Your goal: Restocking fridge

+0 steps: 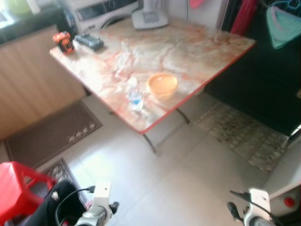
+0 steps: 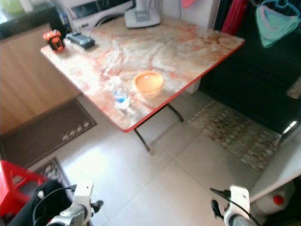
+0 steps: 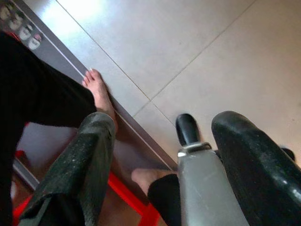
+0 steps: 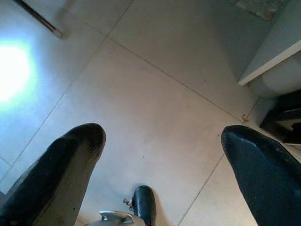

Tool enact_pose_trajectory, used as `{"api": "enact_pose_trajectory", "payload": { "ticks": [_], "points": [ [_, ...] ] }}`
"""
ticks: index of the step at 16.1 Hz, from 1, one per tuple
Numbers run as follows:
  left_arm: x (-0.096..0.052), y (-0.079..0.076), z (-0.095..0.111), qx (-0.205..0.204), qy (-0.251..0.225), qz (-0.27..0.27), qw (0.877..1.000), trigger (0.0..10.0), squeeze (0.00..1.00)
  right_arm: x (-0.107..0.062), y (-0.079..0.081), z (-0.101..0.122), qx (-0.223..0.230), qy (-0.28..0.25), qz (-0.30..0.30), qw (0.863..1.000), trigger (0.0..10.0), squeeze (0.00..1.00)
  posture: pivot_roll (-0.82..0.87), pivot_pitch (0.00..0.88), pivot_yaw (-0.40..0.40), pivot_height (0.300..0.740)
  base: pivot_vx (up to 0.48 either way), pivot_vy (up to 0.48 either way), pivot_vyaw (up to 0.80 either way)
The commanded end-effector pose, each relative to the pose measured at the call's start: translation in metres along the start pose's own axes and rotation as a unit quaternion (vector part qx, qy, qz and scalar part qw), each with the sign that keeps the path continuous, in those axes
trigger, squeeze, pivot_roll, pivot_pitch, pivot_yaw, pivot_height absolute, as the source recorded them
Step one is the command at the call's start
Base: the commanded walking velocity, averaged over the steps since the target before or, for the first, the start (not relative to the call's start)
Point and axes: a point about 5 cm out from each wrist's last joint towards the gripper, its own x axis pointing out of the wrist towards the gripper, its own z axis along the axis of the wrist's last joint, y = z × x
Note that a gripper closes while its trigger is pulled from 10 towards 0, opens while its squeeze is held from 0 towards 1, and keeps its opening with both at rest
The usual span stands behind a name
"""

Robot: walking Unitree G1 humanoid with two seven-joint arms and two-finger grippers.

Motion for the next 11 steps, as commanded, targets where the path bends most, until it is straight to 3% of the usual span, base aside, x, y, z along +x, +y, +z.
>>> {"api": "enact_pose_trajectory", "payload": {
  "ticks": [1, 6, 11],
  "points": [
    [-0.0005, -0.0014, -0.0059, 0.007, 0.009, -0.002, 1.000, 10.0, 0.00, -0.0020, -0.0031, -0.0081, -0.003, 0.013, -0.002, 1.000, 10.0, 0.00, -0.12, 0.049, 0.075, 0.740, 0.270, 0.000, 0.00],
    [-0.0004, -0.0014, -0.0051, 0.007, 0.008, -0.001, 1.000, 10.0, 0.00, -0.0018, -0.0028, -0.0066, -0.009, 0.011, 0.001, 1.000, 10.0, 0.00, -0.12, 0.056, 0.075, 0.740, 0.272, 0.000, 0.47],
    [-0.0004, -0.0013, -0.0046, 0.008, 0.008, -0.001, 1.000, 10.0, 0.00, -0.0017, -0.0028, -0.0070, 0.002, 0.011, -0.002, 1.000, 10.0, 0.00, -0.12, 0.061, 0.077, 0.740, 0.275, 0.000, 0.00]
  ]
}}
